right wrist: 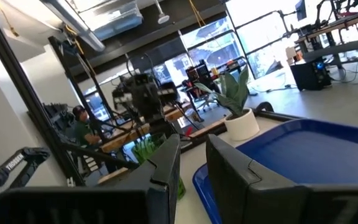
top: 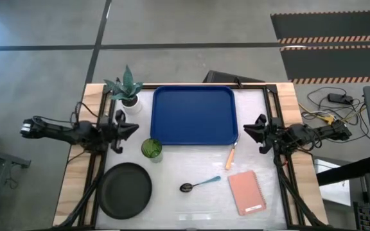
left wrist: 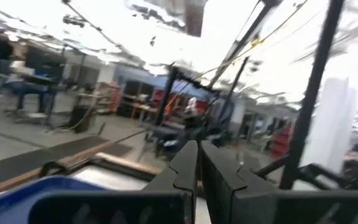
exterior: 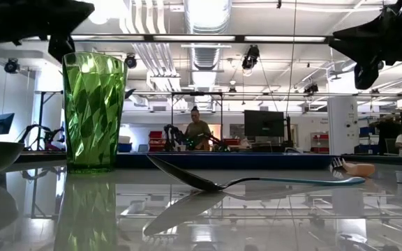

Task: Pick and place plate/cup/fork/spoon on tray
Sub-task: Put the black plate on the blue tray

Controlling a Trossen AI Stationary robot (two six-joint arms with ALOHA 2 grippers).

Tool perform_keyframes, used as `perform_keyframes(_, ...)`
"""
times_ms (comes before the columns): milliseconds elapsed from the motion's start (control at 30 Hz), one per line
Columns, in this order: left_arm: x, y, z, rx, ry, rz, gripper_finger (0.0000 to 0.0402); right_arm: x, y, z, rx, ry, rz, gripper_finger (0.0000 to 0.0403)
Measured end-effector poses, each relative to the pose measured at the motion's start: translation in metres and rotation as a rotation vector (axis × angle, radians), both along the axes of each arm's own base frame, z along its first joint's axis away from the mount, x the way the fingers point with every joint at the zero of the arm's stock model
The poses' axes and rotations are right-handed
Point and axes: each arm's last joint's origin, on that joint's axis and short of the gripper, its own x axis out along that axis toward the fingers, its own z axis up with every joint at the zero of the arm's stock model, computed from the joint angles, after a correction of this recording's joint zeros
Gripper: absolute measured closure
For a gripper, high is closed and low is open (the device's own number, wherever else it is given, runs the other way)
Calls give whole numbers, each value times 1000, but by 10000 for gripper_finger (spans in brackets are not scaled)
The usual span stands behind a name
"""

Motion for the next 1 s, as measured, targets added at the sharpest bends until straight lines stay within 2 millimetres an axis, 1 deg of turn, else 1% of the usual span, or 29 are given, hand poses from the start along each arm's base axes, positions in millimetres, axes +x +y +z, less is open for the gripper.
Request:
perform_keyframes(133,-1,-2,19,11,-57,-77,401,0,0,-1,-20,18,-3,335)
perform_keyframes(267,-2,-3,32,40,-86,-114,401,0,0,-2,-55,28,-9,335)
perform_keyframes(433,-4,-3,37,38,-115,-113,401,0,0,-2,-65,30,-11,335)
perform_keyframes(567,-7,-2,42,24,-180,-113,401,0,0,-2,-66,30,-12,335)
perform_keyframes(800,-2,-3,39,-218,-176,-222,401,0,0,-2,-88,34,-16,335)
perform_keyframes(933,6,-5,39,-368,-143,-275,401,0,0,-2,-124,42,-22,335)
perform_keyframes(1000,12,-7,43,-396,-125,-295,401,0,0,-2,-141,45,-25,335)
